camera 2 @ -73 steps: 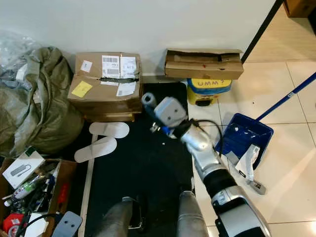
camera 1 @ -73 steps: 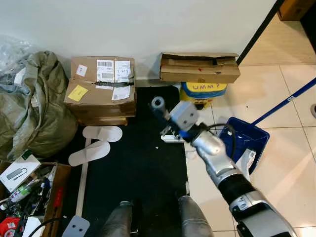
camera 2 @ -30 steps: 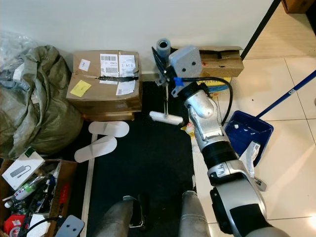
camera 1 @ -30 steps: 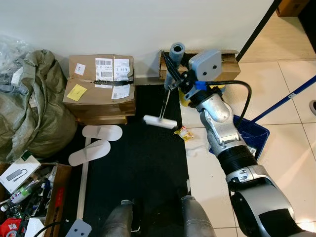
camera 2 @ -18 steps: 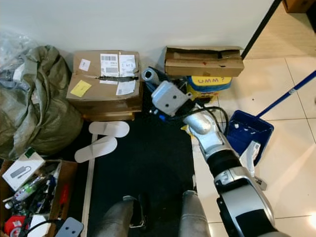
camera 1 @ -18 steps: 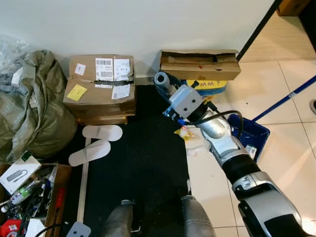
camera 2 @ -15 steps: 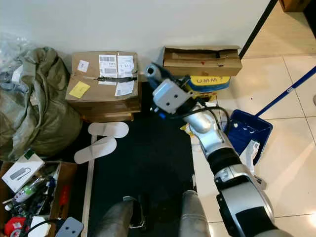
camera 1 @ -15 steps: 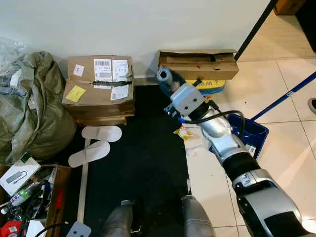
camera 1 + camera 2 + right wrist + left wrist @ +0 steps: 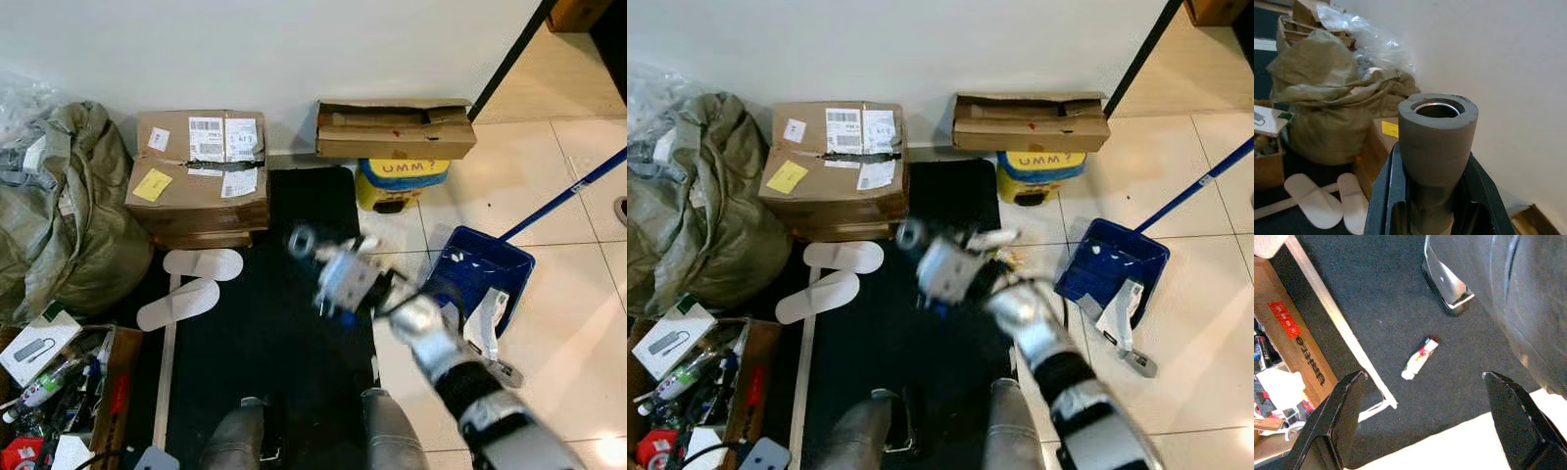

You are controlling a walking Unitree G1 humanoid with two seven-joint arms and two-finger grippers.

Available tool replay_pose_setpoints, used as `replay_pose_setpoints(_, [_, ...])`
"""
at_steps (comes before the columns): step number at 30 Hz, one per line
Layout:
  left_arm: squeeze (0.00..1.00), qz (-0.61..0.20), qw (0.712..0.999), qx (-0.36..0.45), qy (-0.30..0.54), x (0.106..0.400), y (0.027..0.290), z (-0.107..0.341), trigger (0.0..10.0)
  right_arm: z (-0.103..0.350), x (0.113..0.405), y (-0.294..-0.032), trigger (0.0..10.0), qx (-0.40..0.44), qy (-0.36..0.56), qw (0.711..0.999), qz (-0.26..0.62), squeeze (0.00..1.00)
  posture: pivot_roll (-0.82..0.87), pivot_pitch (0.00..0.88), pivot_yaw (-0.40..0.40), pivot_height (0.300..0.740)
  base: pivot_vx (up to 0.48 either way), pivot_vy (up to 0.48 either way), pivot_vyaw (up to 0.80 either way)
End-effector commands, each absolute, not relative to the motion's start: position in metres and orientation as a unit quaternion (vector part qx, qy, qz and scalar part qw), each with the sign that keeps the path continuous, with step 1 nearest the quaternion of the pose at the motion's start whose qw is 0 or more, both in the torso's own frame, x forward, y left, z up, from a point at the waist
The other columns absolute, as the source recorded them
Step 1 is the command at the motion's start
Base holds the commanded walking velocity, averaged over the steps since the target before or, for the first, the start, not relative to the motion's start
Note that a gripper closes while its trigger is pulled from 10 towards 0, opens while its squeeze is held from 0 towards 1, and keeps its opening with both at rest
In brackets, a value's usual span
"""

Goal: Sweep floor

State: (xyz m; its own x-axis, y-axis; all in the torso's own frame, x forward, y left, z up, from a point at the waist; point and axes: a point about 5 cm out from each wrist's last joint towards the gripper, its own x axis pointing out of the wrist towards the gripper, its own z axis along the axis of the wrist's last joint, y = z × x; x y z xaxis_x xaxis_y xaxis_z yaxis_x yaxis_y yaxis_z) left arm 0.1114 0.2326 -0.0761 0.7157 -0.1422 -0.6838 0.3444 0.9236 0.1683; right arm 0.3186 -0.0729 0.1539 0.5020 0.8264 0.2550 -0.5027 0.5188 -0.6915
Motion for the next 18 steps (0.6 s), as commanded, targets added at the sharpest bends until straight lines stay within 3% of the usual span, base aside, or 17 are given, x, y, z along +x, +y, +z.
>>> replay_pose_setpoints(1, [0.0, -0.133, 0.902, 0.139, 0.387, 0.088, 0.237, -0.082, 10.0, 0.149, 0.31, -0.068, 10.0, -0.27, -0.295, 0.811, 0.426, 0.0, 0.04, 0.465, 0.05, 0.74, 0.0, 0.0, 0.0])
replay_pose_setpoints(10, [0.0, -0.13, 0.901, 0.141, 0.39, 0.089, 0.24, -0.082, 10.0, 0.139, 0.307, -0.084, 10.0, -0.272, -0.247, 0.811, 0.455, 0.0, 0.04, 0.448, 0.048, 0.74, 0.0, 0.0, 0.0])
replay_pose_setpoints(18, [0.0, -0.122, 0.904, 0.138, 0.387, 0.103, 0.235, -0.082, 10.0, 0.154, 0.314, -0.119, 10.0, -0.271, -0.186, 0.82, 0.469, 0.0, 0.01, 0.395, 0.031, 0.74, 0.0, 0.0, 0.0])
